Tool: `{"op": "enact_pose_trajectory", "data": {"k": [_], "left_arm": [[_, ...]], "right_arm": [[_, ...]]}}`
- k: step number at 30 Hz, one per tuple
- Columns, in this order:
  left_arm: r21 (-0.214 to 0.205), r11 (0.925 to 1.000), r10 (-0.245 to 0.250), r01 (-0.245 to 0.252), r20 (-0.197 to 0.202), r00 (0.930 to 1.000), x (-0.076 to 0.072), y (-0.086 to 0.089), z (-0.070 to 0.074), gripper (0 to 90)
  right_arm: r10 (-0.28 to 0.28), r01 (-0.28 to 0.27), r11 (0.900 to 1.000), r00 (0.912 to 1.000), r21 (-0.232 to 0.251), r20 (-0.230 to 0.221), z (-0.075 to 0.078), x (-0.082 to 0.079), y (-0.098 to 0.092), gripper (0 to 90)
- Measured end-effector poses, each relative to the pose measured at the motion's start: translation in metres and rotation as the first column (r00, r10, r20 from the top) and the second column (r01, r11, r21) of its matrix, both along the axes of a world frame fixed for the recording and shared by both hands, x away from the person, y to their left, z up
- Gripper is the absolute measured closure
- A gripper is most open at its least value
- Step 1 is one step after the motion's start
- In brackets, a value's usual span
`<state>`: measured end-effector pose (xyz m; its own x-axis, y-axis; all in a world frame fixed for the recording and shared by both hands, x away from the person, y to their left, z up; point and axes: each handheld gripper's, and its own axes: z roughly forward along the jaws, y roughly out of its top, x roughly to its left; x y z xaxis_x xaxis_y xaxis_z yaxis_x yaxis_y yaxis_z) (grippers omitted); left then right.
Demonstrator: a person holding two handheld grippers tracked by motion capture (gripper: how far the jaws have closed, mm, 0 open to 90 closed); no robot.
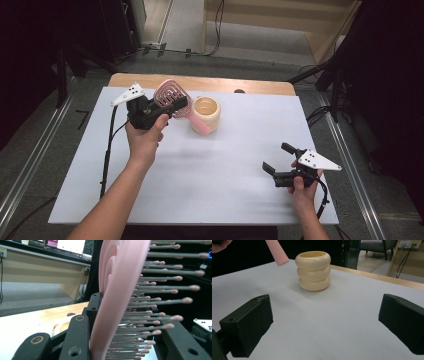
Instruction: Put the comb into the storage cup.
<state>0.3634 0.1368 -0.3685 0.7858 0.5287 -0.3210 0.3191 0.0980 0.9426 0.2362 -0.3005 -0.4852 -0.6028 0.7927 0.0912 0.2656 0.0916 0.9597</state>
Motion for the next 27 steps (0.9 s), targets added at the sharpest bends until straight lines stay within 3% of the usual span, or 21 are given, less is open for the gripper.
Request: {"op": "enact_pose_trajectory", "data": {"k": [27], "left_arm": [[0.002, 0.9994, 0.034, -0.034, 0.003, 0.9994, 0.035, -0.005, 0.014, 62.5]], "right_arm": [[-0.010, 0.009, 0.9998, 0.9995, -0.018, -0.029, -0.010, 0.005, -0.003, 0.0]]}}
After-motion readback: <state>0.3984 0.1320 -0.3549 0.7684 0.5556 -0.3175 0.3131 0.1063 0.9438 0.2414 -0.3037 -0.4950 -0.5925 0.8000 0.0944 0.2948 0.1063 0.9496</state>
